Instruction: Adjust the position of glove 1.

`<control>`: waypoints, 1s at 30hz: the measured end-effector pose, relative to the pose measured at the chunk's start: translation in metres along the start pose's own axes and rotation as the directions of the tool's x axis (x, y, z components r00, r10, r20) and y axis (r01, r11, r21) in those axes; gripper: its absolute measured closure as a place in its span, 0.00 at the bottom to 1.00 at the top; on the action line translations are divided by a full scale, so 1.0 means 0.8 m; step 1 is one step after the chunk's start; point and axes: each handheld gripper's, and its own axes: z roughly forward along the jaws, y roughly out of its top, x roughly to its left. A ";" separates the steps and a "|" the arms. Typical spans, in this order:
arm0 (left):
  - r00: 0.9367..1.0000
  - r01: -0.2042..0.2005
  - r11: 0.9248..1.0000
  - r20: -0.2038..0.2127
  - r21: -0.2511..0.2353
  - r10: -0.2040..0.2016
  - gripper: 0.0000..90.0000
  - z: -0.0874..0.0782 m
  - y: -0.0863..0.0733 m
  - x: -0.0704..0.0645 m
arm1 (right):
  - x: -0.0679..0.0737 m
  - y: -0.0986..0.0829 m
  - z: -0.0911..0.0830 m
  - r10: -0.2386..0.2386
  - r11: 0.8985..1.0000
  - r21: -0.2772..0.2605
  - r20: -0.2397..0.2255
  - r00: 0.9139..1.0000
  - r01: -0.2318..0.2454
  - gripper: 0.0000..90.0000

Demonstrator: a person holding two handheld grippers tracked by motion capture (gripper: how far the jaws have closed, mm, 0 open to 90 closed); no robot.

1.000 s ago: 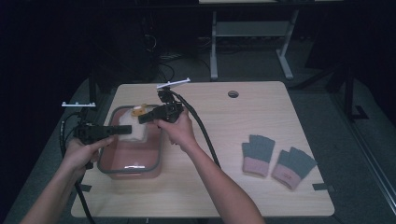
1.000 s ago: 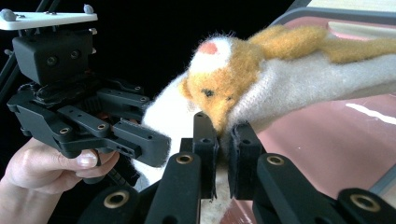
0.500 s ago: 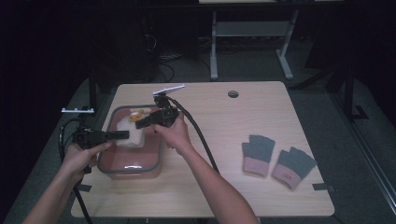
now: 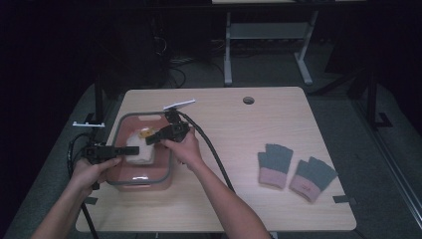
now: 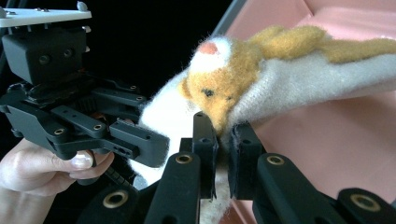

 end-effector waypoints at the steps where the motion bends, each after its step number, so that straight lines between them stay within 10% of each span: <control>1: 1.000 0.001 1.000 -0.001 0.006 -0.001 0.75 0.001 -0.001 0.001 | -0.002 -0.001 0.001 0.002 1.000 0.004 0.002 1.000 -0.002 0.92; 30: 0.995 0.038 0.994 -0.095 0.102 -0.029 0.75 0.033 -0.017 0.015 | -0.009 -0.010 0.011 -0.031 0.996 0.090 0.141 0.990 0.018 0.85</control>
